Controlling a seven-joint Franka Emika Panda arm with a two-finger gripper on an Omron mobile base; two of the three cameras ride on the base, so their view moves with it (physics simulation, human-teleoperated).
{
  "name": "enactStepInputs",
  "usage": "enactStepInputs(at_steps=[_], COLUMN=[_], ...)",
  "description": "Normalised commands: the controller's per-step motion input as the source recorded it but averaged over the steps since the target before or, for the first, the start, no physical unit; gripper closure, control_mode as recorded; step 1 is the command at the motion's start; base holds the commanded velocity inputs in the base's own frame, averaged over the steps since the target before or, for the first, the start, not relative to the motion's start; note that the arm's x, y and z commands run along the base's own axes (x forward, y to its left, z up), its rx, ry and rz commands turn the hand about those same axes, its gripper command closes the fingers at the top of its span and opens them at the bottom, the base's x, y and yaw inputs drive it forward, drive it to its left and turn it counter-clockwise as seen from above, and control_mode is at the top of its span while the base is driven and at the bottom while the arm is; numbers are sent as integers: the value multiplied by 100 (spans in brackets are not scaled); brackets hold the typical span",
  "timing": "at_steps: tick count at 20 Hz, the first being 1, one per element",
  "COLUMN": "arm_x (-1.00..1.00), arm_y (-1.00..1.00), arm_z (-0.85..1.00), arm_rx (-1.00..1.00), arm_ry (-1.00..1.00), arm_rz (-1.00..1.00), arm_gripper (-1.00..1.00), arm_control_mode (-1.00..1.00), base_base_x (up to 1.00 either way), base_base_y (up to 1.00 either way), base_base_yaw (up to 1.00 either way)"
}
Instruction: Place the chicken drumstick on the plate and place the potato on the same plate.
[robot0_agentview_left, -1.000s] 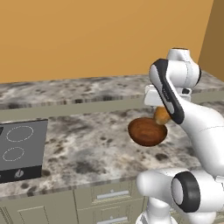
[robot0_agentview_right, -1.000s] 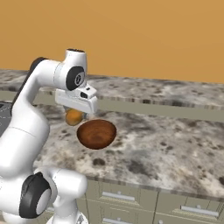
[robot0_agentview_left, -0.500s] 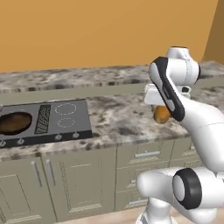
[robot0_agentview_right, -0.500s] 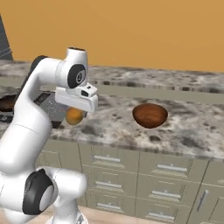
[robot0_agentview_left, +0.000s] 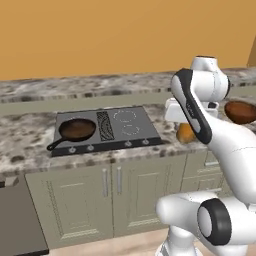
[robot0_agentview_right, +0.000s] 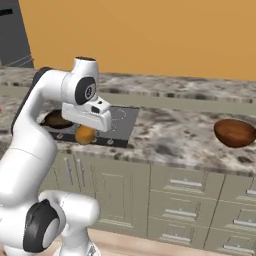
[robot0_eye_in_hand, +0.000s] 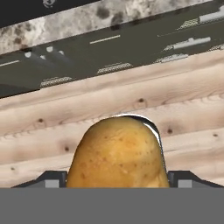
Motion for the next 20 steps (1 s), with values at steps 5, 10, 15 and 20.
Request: enactStepInputs(at_steps=[5,10,15,20], arm_x=[0,0,0,0], arm_y=[0,0,0,0], arm_z=[0,0,0,0], arm_rx=[0,0,0,0], arm_ry=[0,0,0,0], arm_rz=[0,0,0,0], arm_gripper=[100,100,100,100], arm_control_mode=[100,100,100,100], base_base_x=[11,26,31,37], base_base_y=[100,100,100,100], base_base_yaw=[0,0,0,0])
